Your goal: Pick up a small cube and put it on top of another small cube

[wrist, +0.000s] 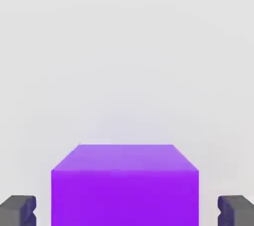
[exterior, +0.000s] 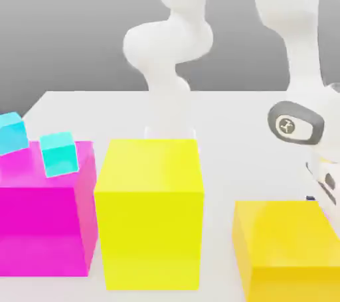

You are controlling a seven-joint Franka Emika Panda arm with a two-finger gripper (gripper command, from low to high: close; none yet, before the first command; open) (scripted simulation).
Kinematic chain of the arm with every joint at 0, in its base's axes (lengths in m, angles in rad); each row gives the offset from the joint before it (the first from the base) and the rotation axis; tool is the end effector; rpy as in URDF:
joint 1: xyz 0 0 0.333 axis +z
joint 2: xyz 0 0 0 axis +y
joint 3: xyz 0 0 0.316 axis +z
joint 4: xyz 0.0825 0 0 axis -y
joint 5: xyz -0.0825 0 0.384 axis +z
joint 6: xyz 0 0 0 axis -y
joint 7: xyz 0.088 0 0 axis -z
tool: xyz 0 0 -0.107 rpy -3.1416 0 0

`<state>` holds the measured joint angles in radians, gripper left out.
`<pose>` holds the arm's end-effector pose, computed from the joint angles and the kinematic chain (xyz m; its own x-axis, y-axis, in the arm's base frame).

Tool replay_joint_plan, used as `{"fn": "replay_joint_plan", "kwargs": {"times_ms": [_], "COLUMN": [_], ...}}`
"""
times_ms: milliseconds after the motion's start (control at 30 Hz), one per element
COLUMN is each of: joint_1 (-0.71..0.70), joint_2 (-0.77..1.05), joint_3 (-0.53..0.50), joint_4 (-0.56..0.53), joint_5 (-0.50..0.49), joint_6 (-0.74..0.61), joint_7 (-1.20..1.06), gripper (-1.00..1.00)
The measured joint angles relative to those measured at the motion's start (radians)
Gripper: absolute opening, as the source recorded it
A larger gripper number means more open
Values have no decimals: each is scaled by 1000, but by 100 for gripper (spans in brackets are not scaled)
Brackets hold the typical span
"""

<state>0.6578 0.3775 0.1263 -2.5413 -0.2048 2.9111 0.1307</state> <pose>0.3026 0.3269 0.1341 0.6644 0.7474 -0.0003 0.7474 -0.6644 0.0000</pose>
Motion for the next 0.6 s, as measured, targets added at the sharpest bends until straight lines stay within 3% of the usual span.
{"fn": "replay_joint_plan", "kwargs": {"times_ms": [133,300,433,600], "joint_1": [0,-44,-50,-291], "joint_2": [0,-158,-262,-420], "joint_3": [0,63,40,-81], "joint_4": [0,-32,-39,6], "joint_5": [-1,85,31,-1], "joint_6": [-1,-125,-167,-337], "joint_7": [1,-65,-68,-162], "gripper": [-100,-100,-100,-100]}}
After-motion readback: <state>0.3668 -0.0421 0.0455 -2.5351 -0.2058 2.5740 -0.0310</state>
